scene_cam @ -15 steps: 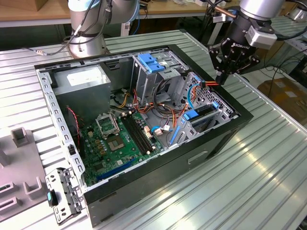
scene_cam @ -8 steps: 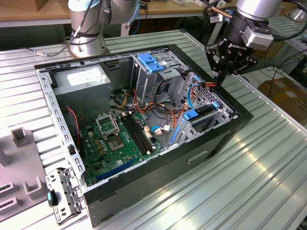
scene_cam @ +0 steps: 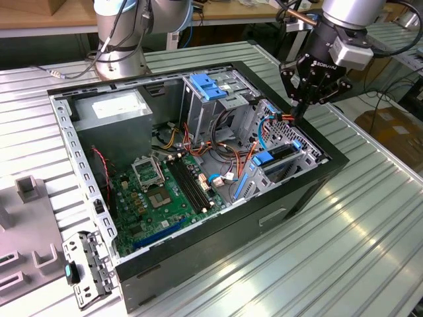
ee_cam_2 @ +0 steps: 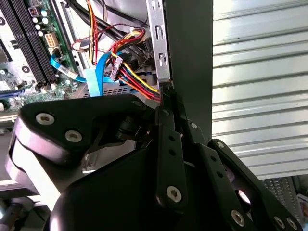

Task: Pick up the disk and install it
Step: 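Insert the first disk wire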

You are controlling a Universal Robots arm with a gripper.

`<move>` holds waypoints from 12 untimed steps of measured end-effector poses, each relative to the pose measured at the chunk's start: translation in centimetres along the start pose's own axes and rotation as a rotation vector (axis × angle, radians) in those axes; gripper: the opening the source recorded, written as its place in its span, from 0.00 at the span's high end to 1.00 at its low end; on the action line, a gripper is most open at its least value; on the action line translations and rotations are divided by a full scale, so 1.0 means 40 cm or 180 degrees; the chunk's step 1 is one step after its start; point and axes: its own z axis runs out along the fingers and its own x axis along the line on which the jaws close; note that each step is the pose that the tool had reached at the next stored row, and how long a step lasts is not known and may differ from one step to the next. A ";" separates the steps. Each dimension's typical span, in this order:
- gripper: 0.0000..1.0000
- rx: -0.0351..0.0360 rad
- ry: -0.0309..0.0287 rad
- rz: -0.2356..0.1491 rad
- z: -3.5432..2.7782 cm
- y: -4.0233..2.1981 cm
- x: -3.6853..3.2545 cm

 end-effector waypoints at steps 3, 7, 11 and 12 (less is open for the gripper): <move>0.84 -0.0007 -0.0003 0.0150 0.001 0.006 -0.006; 0.84 -0.0016 -0.0006 0.0342 0.001 0.006 -0.007; 0.84 -0.0031 -0.0012 0.0668 0.003 0.006 -0.007; 0.84 -0.0036 -0.0014 0.0775 0.004 0.006 -0.007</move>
